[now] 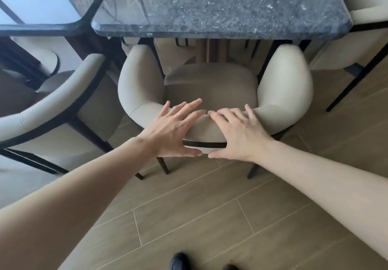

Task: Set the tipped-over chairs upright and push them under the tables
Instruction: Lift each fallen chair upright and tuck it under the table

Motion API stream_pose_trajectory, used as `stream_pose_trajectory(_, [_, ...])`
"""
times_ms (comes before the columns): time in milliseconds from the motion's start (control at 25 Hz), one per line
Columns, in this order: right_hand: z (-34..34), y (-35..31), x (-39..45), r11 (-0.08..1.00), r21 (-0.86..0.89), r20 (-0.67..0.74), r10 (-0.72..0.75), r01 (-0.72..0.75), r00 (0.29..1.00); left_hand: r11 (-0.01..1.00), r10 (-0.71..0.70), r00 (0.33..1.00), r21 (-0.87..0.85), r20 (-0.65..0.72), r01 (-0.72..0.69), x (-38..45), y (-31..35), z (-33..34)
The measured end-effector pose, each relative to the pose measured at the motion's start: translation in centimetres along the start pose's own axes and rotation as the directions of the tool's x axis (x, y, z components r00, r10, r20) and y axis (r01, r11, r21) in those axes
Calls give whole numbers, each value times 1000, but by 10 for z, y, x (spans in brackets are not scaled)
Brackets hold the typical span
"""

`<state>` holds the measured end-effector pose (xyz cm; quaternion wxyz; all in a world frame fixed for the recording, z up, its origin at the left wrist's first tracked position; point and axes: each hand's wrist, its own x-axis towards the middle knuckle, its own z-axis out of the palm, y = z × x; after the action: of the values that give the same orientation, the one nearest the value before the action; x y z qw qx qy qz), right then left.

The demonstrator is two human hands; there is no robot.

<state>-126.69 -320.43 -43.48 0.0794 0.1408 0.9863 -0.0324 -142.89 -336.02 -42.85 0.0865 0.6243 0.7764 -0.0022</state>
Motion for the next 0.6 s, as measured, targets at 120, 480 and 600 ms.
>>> stream_pose_trajectory(120, [-2, 12, 7, 999, -34, -2, 23, -23, 1000, 998, 24, 1000, 50, 16, -24, 14, -7, 3])
stream_pose_trajectory(480, [0, 22, 16, 993, -103, -73, -67, 59, 995, 987, 97, 994, 131, -50, -90, 28, -14, 10])
stream_pose_trajectory(600, [-1, 22, 18, 988, -133, -49, -83, 76, 995, 987, 97, 994, 131, -57, -89, 29, -15, 11])
